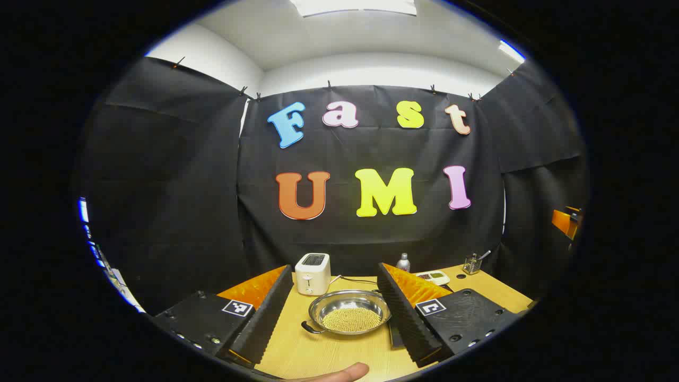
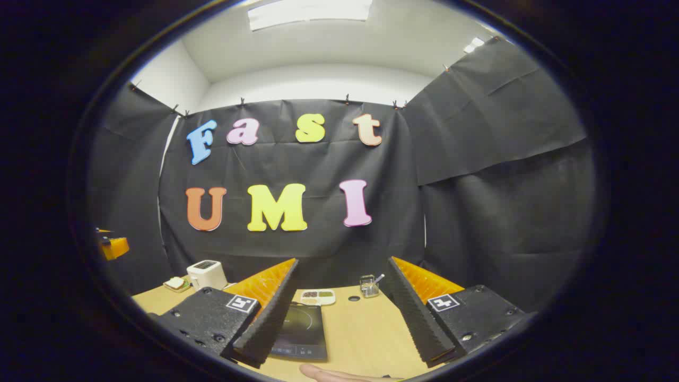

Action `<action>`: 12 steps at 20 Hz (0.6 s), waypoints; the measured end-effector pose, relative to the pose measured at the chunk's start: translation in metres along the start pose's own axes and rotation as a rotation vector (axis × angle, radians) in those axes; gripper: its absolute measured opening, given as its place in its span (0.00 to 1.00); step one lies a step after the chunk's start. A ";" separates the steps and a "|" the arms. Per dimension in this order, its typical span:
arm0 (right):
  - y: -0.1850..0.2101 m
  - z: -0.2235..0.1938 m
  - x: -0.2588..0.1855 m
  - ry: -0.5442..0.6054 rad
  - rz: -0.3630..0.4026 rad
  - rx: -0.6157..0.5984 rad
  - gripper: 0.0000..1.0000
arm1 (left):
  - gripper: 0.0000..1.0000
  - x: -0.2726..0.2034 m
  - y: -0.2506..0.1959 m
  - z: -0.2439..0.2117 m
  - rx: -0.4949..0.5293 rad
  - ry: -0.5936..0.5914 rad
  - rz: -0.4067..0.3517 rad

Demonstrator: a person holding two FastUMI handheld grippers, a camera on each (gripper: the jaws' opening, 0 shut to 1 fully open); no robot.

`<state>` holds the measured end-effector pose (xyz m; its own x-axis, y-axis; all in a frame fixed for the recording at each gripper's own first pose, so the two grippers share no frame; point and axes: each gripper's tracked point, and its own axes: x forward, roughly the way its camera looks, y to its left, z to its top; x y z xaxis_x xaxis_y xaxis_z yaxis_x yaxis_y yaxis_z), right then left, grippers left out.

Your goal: First push the handle of the pot to place it horizontally, then grasp the pot with both hands and set it on the induction cooktop.

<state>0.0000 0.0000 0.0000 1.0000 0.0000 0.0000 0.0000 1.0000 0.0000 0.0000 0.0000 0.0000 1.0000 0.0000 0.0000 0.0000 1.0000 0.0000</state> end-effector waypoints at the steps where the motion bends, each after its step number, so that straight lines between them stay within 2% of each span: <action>1: 0.000 -0.001 -0.001 0.000 0.006 -0.011 0.98 | 0.95 0.001 0.001 -0.002 0.004 -0.001 -0.001; 12: -0.007 0.000 -0.006 -0.031 0.003 -0.037 0.98 | 0.96 0.004 -0.015 -0.015 0.016 0.002 -0.057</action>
<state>-0.0055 -0.0066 0.0002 0.9995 0.0038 0.0309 -0.0027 0.9993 -0.0367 0.0037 -0.0148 -0.0153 0.9984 -0.0573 -0.0027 0.0573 0.9982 0.0156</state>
